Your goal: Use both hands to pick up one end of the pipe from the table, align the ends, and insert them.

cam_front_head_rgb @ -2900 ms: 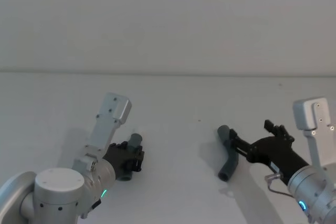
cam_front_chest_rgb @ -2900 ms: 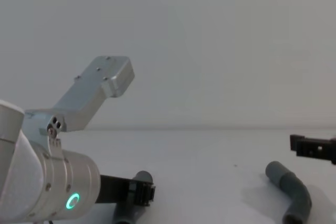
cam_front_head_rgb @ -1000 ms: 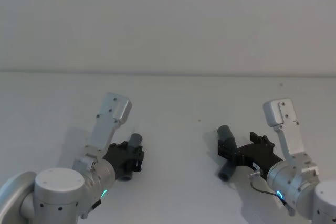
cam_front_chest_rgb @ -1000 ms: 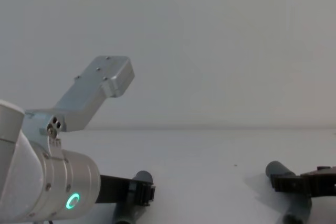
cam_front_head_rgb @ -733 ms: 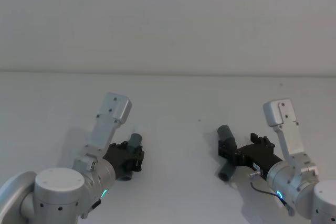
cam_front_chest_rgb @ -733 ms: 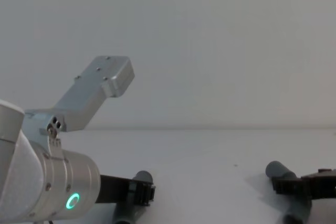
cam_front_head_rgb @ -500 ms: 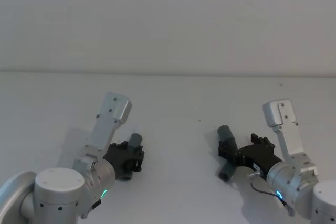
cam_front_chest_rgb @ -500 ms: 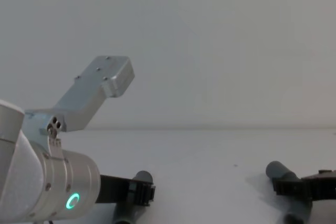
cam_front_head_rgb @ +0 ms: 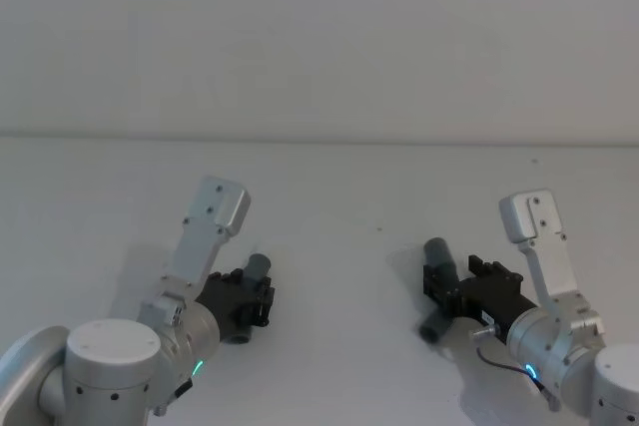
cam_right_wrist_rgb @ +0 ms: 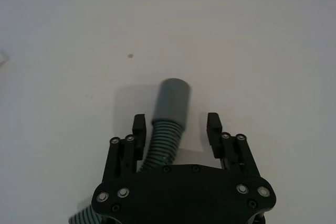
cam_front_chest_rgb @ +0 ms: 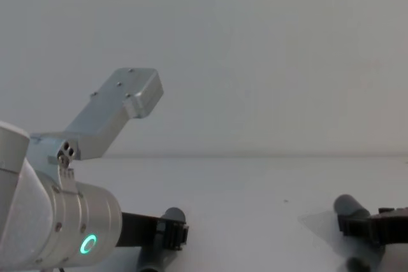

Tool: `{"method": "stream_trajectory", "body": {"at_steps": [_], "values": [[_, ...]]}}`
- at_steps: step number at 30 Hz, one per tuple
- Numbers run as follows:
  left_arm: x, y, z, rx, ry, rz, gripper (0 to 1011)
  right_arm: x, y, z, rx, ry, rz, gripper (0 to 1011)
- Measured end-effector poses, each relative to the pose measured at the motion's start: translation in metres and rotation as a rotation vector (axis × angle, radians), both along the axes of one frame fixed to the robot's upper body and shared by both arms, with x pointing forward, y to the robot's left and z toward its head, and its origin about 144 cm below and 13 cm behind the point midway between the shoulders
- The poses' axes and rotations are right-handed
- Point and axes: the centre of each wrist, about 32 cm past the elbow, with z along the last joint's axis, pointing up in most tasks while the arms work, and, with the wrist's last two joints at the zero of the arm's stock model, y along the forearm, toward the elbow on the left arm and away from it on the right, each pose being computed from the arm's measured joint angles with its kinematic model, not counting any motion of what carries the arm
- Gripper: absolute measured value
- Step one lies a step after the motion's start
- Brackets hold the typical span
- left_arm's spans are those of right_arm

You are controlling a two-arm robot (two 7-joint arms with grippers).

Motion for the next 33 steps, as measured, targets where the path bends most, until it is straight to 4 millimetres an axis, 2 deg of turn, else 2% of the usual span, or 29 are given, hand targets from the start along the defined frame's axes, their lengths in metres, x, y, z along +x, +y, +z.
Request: {"method": "stream_trajectory", "body": {"at_steps": [5,6,7,10,14,33], "values": [[0.0,0.0,0.0,0.0,0.0,0.0,349,0.0,0.0,-0.0001,0.0,-0.001,0.001,573],[0.0,0.0,0.0,0.0,0.0,0.0,349,0.0,0.0001,-0.0002,-0.001,-0.001,0.001,518],[0.0,0.0,0.0,0.0,0.0,0.0,349,0.0,0.0001,-0.0002,-0.001,-0.001,0.001,518],[0.0,0.0,0.0,0.0,0.0,0.0,349,0.0,0.0,-0.0002,-0.001,-0.002,0.001,384],[0.0,0.0,0.0,0.0,0.0,0.0,349,0.0,0.0,-0.0003,-0.001,-0.002,0.001,308],[0.0,0.0,0.0,0.0,0.0,0.0,349,0.0002,-0.0005,-0.0011,-0.001,-0.006,0.006,277]]}}
